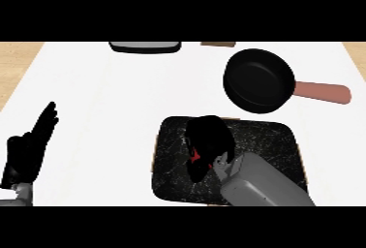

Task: Pick the tomato from the tray and place it in the pot

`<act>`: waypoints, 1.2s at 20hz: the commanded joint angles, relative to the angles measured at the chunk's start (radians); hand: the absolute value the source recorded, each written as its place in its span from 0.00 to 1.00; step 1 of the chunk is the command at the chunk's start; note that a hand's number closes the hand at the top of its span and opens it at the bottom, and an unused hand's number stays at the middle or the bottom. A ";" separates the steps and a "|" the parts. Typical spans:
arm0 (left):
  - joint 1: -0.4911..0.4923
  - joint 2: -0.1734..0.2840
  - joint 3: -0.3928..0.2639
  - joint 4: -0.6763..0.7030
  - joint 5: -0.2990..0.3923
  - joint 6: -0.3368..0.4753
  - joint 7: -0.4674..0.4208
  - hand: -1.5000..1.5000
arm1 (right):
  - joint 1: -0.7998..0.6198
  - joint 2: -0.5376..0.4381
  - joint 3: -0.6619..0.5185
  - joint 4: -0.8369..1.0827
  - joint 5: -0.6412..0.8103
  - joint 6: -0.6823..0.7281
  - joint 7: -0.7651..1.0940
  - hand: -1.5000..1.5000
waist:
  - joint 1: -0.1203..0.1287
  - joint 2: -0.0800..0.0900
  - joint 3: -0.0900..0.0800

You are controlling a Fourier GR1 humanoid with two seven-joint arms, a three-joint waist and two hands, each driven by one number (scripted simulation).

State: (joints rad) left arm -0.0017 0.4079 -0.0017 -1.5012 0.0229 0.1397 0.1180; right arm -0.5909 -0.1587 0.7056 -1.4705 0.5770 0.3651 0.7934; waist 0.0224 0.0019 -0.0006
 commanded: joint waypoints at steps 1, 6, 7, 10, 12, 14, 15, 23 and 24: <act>-0.016 0.000 0.027 0.017 0.004 -0.004 -0.012 0.50 | -0.051 0.017 0.046 -0.045 0.127 -0.048 -0.016 1.00 | -0.017 -0.003 0.000; 0.062 0.000 0.032 -0.004 0.007 -0.009 -0.027 0.50 | -0.134 -0.035 0.003 -0.218 0.262 -0.105 0.064 1.00 | -0.025 -0.012 0.000; 0.053 -0.003 0.017 -0.068 0.004 0.000 0.026 0.50 | -0.196 -0.013 -0.035 -0.221 0.280 -0.092 0.114 1.00 | -0.019 -0.015 0.001; 0.045 -0.039 -0.006 -0.020 -0.036 0.033 0.000 0.50 | -0.255 -0.034 -0.086 -0.285 0.348 -0.100 0.146 1.00 | -0.029 -0.010 0.001; 0.062 -0.016 0.019 -0.057 -0.002 -0.010 0.004 0.50 | -0.197 -0.038 -0.117 -0.337 0.352 -0.123 0.129 1.00 | -0.023 -0.006 0.001; 0.069 -0.030 0.013 -0.040 -0.028 0.012 -0.012 0.50 | -0.164 -0.026 -0.187 -0.356 0.325 -0.177 0.112 1.00 | -0.023 -0.004 0.001; 0.024 0.013 0.063 0.050 0.001 -0.042 -0.062 0.50 | -0.183 -0.023 -0.209 -0.364 0.322 -0.164 0.099 1.00 | -0.026 -0.002 0.000; -0.008 -0.060 0.011 -0.021 -0.080 0.017 0.017 0.50 | -0.252 -0.045 -0.449 -0.225 0.265 -0.211 -0.091 1.00 | -0.019 -0.001 0.001; -0.012 -0.035 0.056 0.066 -0.038 -0.041 -0.060 0.50 | -0.269 -0.032 -0.461 -0.176 0.279 -0.231 -0.108 1.00 | -0.018 0.000 0.000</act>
State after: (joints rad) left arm 0.0255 0.3719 0.0277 -1.5127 -0.0177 0.1249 0.0999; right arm -0.8224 -0.1945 0.3252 -1.7226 0.8580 0.1645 0.7572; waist 0.0041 0.0000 0.0001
